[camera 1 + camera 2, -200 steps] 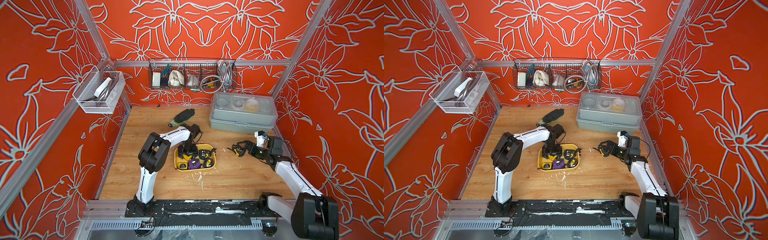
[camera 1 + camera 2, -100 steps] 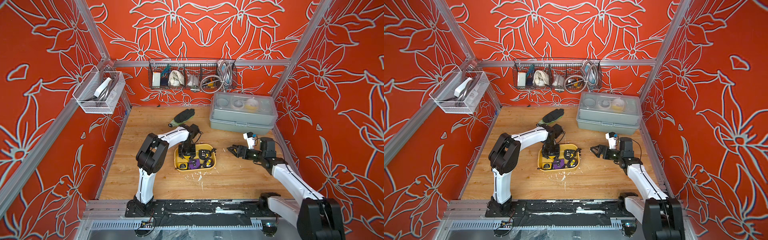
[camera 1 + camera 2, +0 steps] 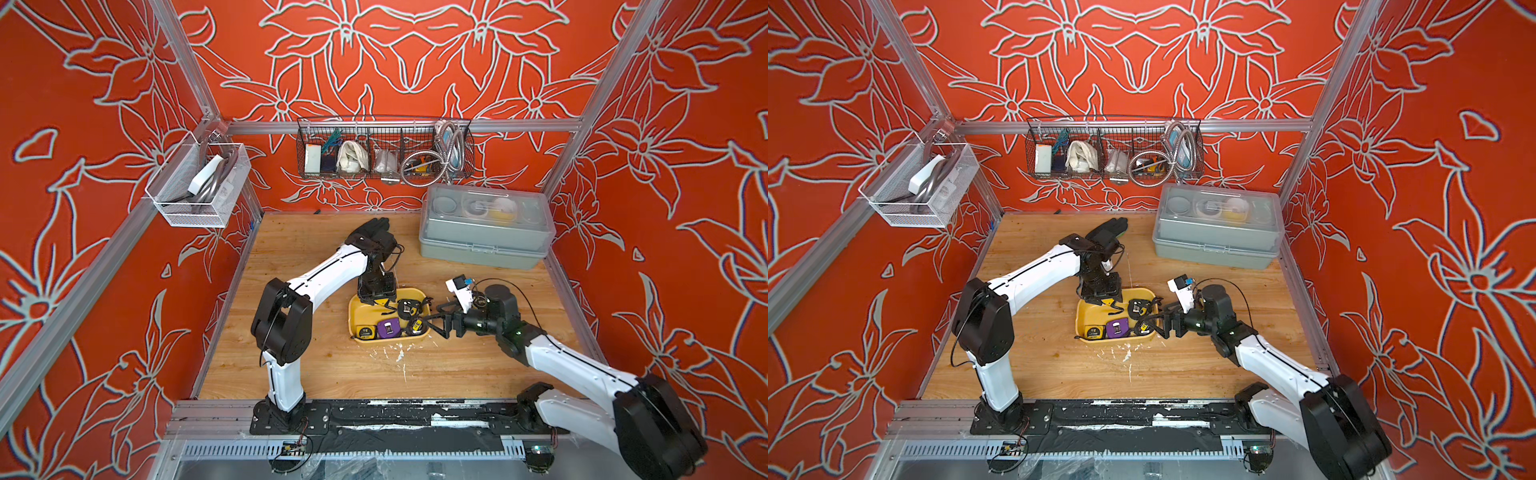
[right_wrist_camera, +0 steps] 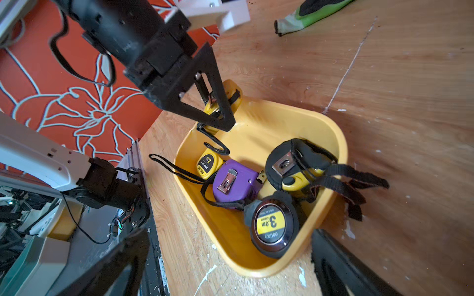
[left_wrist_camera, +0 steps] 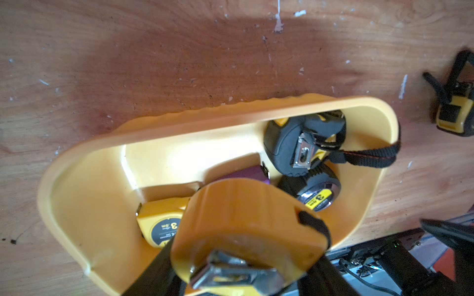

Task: Take the tape measure out of the storage box
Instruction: Pick up the tape measure from the storage box, then place the tape measure at the center of the board.

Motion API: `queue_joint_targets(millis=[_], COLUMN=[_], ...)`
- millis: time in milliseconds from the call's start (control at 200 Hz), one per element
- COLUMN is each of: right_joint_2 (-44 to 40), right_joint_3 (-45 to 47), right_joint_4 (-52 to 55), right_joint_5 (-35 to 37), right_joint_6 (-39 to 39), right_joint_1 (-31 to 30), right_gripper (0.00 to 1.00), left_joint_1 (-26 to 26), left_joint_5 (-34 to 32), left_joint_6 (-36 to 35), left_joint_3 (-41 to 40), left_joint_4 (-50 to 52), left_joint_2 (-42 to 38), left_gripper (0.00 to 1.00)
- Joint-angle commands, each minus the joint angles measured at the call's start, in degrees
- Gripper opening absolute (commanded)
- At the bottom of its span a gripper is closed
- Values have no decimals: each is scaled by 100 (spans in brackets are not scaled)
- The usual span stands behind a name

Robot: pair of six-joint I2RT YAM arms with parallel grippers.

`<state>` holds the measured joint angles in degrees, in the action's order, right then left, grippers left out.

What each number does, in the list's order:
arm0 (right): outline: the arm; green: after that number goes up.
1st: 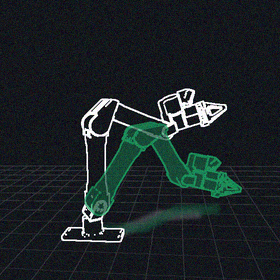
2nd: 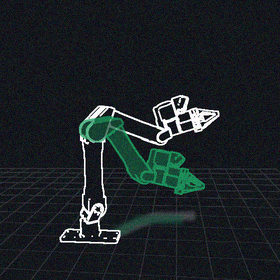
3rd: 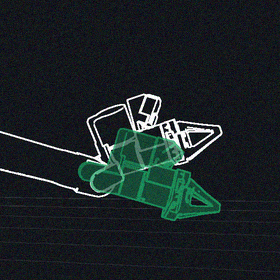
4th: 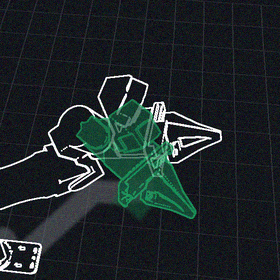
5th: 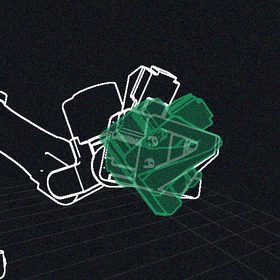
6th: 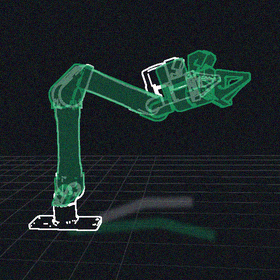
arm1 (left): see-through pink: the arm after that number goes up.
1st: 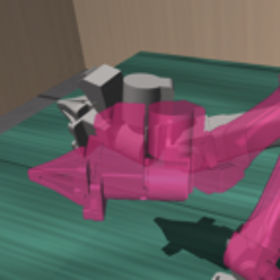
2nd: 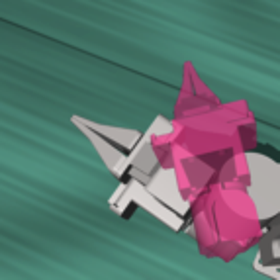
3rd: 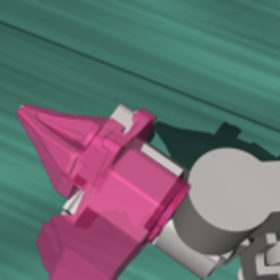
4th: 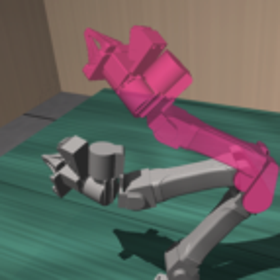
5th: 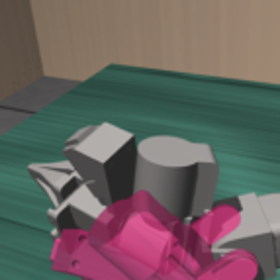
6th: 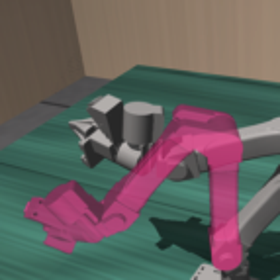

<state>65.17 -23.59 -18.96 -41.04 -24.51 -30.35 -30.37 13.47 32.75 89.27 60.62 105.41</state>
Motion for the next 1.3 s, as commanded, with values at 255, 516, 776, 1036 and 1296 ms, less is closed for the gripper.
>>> queue_joint_targets(millis=[255, 516, 776, 1036, 1296], right_joint_2=[1652, 2582, 3291, 3354, 3371], right_joint_3=[-609, -1205, -1360, -1508, -1483], right_joint_4=[-2771, -3707, -4757, -4777, -4705], right_joint_5=[886, 711, 771, 817, 895], right_joint_6=[-878, -1636, -2447, -2505, -2406], right_joint_1=[-900, -1159, -1194, -1216, -1220], right_gripper=[100, 100, 91, 41, 19], left_joint_1=[14, 14, 5, 5, 5], left_joint_5=[437, 511, 562, 580, 733], left_joint_6=[620, 1079, 1438, 1488, 1394], left_joint_3=[102, -129, -428, -479, -505], left_joint_4=[145, -195, -546, -620, -592], left_joint_2=[-531, -809, -1024, -1088, -1140], left_gripper=[47, 48, 48, 49, 51])
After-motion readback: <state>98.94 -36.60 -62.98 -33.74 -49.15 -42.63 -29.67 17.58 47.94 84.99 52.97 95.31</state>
